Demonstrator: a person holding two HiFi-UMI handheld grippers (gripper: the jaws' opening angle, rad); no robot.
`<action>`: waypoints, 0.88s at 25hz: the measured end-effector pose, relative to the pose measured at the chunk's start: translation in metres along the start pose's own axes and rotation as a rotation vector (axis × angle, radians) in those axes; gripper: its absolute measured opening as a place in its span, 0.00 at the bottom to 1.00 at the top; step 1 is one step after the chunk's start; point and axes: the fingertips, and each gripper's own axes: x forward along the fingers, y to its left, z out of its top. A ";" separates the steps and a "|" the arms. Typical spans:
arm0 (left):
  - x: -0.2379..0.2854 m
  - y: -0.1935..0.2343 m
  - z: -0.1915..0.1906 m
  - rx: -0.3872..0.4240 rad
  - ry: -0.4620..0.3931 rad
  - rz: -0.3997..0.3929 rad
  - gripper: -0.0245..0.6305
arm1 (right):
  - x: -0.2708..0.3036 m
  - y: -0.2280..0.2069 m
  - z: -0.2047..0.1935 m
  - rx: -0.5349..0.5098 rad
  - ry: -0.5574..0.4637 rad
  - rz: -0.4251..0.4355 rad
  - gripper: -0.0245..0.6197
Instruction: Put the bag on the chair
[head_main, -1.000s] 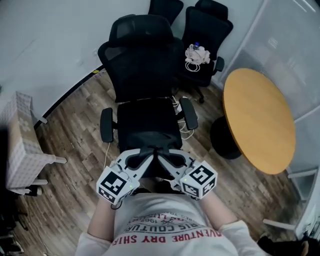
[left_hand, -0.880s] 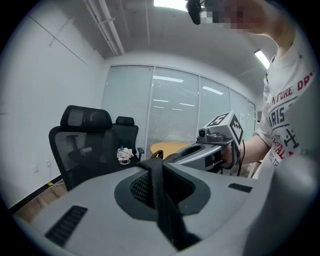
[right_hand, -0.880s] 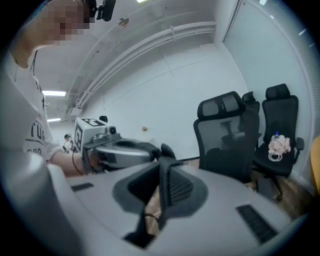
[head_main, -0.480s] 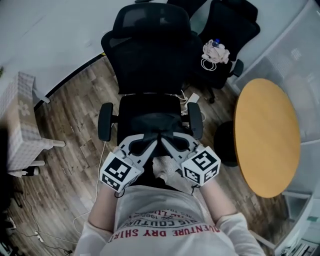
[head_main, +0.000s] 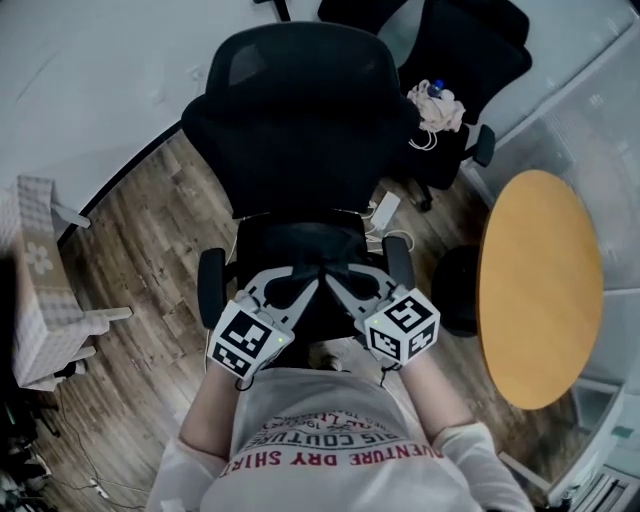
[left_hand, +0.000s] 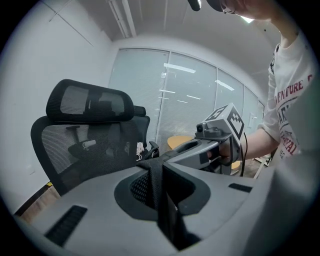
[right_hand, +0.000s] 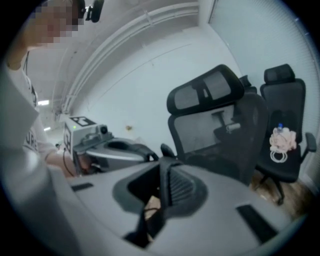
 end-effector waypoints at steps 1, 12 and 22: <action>0.005 0.011 0.000 -0.004 0.006 -0.002 0.12 | 0.009 -0.007 0.002 0.004 0.007 -0.003 0.13; 0.037 0.095 -0.011 -0.056 0.019 -0.012 0.12 | 0.080 -0.061 0.018 0.012 0.058 -0.032 0.13; 0.064 0.128 -0.024 -0.106 -0.039 -0.074 0.12 | 0.107 -0.100 0.024 0.053 0.027 -0.050 0.14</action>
